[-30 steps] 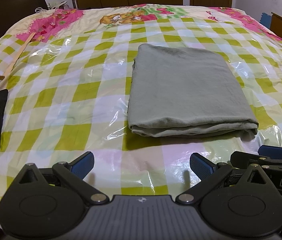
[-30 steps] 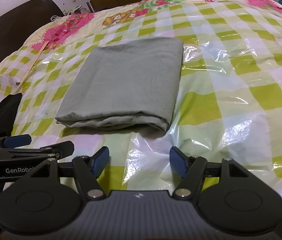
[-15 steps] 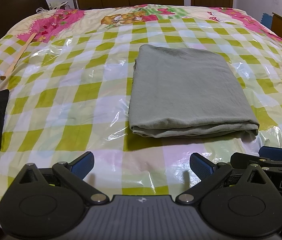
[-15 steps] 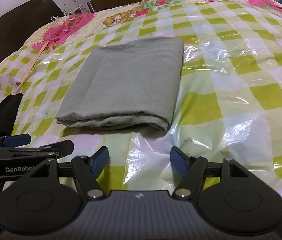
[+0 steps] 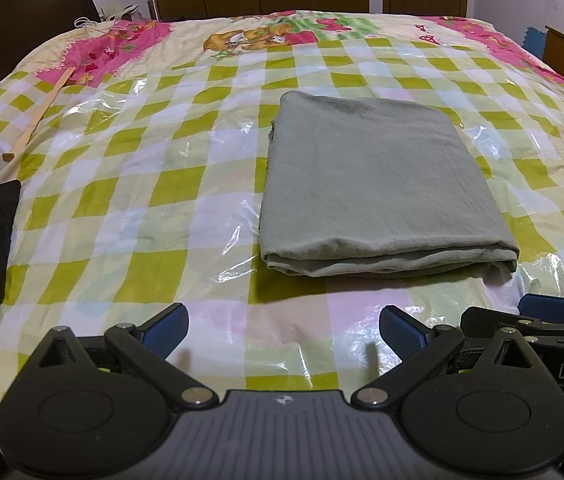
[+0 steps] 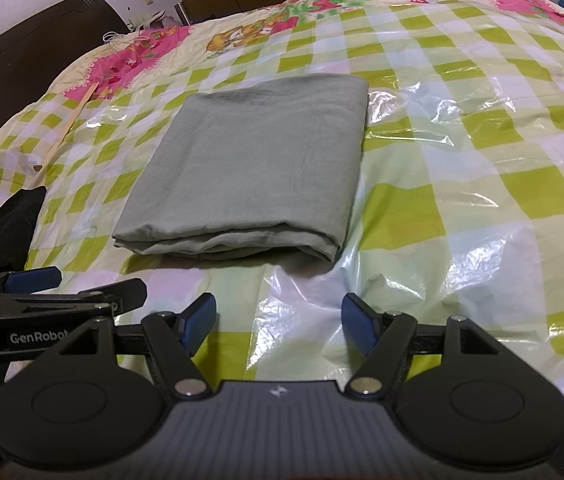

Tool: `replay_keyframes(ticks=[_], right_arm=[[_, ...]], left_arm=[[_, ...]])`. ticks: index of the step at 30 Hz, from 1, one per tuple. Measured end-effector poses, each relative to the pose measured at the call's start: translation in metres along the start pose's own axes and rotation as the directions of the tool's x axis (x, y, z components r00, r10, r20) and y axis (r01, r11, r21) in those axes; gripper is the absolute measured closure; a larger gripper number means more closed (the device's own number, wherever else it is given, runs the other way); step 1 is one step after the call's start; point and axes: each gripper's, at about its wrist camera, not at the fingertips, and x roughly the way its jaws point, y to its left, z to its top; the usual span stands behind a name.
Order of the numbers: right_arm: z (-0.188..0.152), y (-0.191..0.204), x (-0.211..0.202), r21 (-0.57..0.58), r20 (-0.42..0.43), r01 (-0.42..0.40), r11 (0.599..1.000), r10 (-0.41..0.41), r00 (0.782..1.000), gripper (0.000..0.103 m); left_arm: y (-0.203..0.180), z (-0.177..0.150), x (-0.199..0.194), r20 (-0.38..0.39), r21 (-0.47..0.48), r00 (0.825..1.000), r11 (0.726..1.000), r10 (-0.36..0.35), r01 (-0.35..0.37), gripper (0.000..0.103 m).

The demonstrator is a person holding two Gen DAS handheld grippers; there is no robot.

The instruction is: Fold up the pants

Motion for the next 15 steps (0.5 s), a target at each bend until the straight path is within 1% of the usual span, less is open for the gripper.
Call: replay_keyframes(ticks=[15], right_arm=[[-0.0008,0.0012,0.0,-0.001,-0.001,0.0,1.0,0.0,1.0,0.032]], left_arm=[[-0.0002,0.0001,-0.0003,0.0,-0.001,1.0,1.0,0.002,-0.002,0.0]])
